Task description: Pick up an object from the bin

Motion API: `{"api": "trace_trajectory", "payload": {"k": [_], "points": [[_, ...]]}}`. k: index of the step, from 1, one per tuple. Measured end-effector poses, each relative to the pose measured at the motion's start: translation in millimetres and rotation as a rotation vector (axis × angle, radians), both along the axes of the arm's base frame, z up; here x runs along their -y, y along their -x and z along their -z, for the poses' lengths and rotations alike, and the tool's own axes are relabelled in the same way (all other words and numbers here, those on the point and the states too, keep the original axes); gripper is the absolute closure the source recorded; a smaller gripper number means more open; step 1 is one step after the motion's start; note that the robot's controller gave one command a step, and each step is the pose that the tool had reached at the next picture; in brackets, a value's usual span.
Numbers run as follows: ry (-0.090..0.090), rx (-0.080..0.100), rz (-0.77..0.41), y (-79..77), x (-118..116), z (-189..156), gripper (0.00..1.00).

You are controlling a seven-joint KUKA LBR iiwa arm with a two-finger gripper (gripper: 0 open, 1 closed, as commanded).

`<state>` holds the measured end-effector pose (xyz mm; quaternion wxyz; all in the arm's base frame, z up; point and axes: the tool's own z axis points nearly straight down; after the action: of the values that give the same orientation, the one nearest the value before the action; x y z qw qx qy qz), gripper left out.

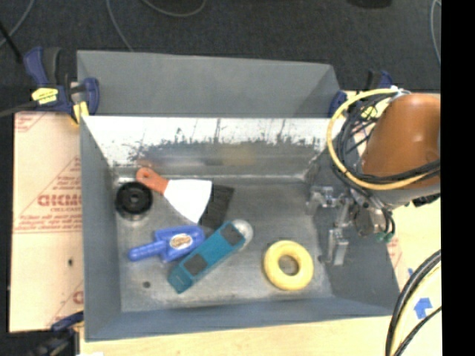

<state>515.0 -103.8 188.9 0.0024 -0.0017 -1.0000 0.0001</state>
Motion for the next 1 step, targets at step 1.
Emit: {"api": "trace_trajectory", "payload": {"k": [1], "points": [[0.001,0.008,-0.003,-1.7,-0.4,-4.5,0.00]]}}
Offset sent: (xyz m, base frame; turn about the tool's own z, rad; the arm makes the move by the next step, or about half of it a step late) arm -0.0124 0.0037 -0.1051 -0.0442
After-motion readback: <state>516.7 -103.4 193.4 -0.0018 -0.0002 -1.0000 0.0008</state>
